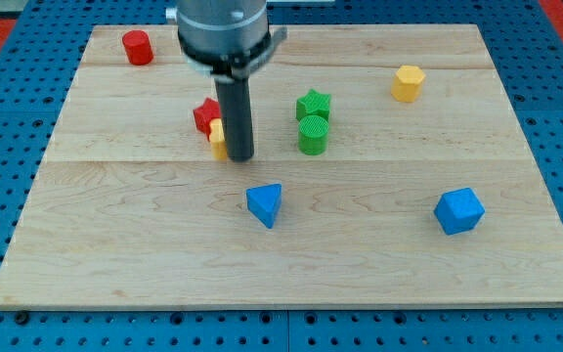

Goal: Place the yellow heart to the top right side of the red star

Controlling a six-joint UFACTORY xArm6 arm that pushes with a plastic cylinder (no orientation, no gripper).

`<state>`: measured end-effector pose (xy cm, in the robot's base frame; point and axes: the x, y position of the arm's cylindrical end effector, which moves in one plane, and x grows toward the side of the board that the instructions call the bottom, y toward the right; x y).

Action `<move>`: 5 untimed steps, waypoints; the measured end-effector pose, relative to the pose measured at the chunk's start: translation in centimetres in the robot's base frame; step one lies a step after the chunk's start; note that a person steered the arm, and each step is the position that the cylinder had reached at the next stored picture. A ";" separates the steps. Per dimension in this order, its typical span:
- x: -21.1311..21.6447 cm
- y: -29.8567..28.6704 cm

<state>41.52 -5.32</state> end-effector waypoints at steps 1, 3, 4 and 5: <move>1.0 -1.0; 0.2 -3.3; -1.6 3.0; -7.1 1.5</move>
